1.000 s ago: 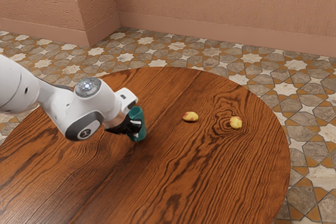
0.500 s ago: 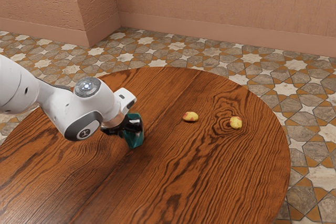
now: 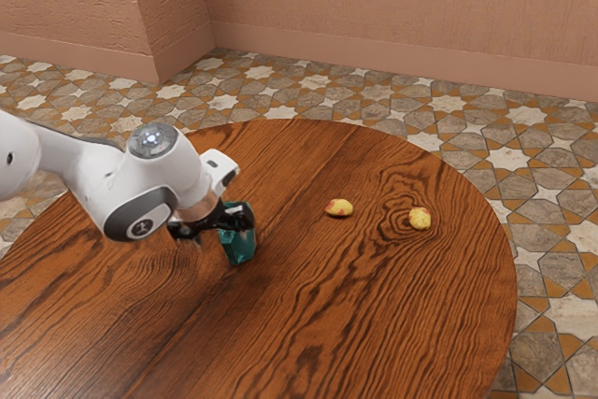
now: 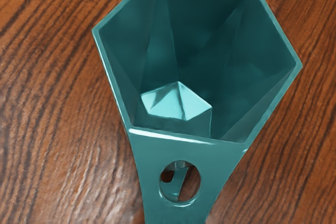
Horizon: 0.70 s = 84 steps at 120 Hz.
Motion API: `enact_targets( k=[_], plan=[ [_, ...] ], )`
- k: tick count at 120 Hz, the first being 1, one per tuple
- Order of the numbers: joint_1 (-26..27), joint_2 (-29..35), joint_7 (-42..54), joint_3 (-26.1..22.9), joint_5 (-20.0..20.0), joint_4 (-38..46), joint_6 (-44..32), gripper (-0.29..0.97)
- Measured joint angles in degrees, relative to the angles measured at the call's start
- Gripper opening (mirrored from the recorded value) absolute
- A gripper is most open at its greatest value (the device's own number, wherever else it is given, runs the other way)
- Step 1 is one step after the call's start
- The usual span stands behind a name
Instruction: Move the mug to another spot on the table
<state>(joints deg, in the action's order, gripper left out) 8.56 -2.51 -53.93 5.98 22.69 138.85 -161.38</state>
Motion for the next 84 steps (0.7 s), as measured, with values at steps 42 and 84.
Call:
enact_targets(
  k=[42, 84],
  plan=[
    [0.7, 5.2, -0.7, -0.1, -2.4, -7.1, 7.7, 0.67],
    [-3.1, -3.0, 15.8, -0.1, -14.2, -38.1, 34.7, 0.68]
  ],
)
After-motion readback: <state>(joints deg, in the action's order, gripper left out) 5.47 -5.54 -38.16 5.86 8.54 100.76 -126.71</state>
